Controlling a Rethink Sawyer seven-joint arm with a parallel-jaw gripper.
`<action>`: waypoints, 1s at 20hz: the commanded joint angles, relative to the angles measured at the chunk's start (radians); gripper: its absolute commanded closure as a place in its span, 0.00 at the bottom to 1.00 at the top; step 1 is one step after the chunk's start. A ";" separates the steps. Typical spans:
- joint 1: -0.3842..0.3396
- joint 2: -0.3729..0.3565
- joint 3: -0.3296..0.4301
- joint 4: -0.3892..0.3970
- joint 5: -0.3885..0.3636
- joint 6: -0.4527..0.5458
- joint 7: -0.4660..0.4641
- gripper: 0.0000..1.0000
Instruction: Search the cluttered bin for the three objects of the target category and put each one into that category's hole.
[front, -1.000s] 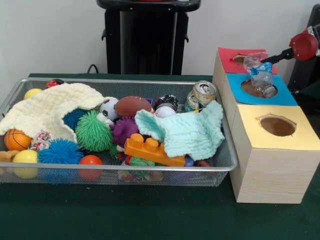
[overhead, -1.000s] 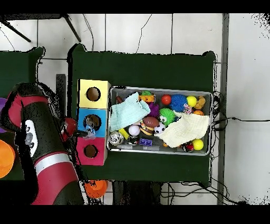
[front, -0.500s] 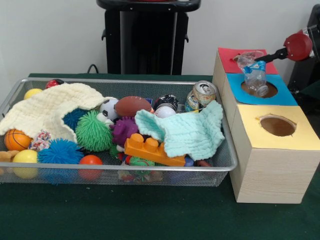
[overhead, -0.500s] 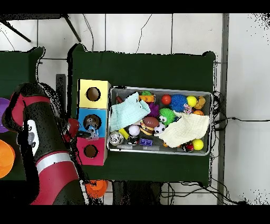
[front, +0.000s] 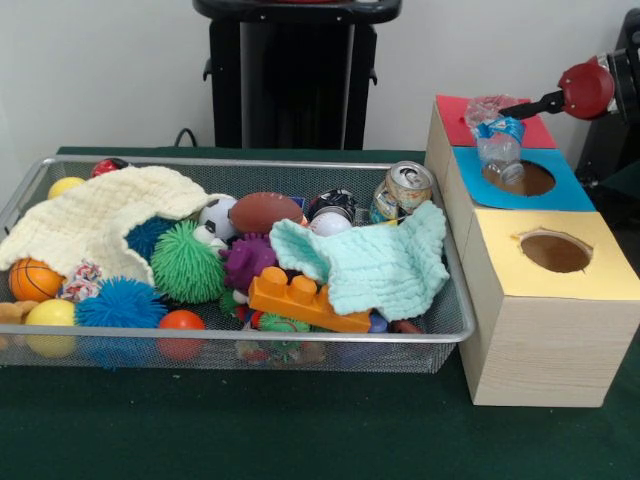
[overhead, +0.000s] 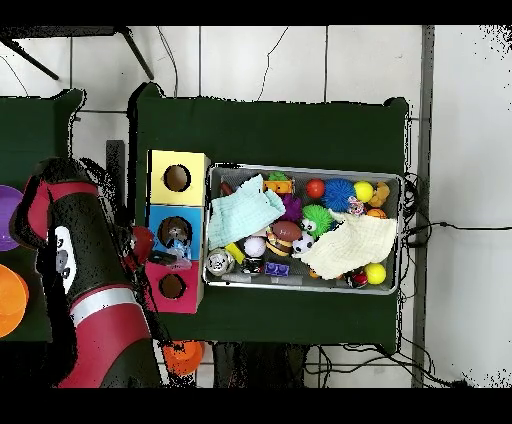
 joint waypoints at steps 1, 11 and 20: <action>-0.029 0.061 0.004 0.035 -0.058 0.032 -0.199 1.00; -0.031 0.129 0.030 -0.050 -0.051 -0.018 -0.158 1.00; -0.040 0.136 0.040 -0.060 -0.037 -0.018 -0.179 1.00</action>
